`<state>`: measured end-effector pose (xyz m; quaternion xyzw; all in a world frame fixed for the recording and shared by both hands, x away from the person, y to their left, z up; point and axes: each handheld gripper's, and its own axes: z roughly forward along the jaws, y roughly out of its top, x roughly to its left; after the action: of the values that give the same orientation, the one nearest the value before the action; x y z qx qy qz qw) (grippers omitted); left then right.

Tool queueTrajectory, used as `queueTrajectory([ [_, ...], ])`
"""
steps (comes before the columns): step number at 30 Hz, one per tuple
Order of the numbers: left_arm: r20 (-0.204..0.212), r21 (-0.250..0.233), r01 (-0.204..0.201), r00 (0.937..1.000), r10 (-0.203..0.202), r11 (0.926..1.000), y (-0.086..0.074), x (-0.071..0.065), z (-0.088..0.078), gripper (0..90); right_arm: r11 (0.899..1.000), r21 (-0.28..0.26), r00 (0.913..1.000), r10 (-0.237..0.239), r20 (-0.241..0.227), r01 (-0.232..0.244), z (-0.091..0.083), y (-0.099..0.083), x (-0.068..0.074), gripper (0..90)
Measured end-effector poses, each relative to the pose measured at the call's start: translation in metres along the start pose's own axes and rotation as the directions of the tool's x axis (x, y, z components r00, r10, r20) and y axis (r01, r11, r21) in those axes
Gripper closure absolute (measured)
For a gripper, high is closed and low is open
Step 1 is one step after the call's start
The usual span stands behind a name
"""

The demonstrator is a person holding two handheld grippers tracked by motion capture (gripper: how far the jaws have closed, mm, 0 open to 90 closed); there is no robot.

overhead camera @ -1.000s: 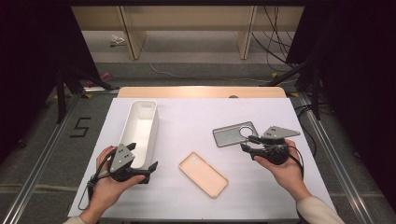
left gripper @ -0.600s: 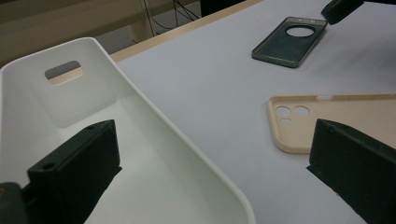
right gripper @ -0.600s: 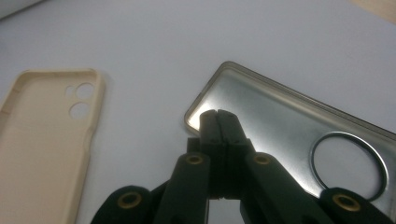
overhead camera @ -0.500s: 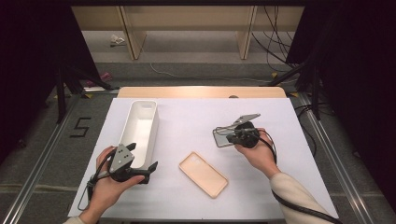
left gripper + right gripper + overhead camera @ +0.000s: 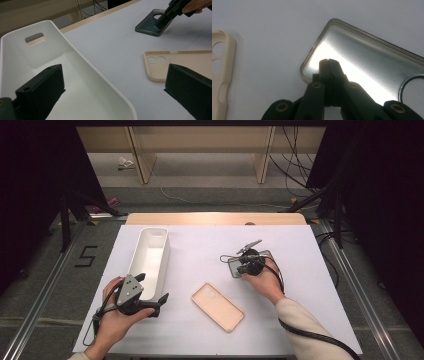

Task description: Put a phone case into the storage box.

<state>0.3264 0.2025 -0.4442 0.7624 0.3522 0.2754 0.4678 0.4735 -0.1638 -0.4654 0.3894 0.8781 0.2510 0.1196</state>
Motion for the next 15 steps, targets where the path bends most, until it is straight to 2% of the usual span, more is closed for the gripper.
queueTrajectory([
  [8, 0.001, 0.002, 0.0, 1.0, 0.0, 1.0, -0.0002, -0.0002, -0.0001, 1.6, 1.0, 0.023, 0.9999, 0.009, 0.007, -0.009, 0.0012, -0.0015, -0.0013, 90.0],
  [15, 0.002, -0.001, 0.002, 1.0, -0.002, 1.0, -0.0003, -0.0008, -0.001, 1.7, 0.997, 0.078, 1.0, 0.007, -0.006, -0.007, -0.0041, -0.0062, -0.0038, 90.0],
])
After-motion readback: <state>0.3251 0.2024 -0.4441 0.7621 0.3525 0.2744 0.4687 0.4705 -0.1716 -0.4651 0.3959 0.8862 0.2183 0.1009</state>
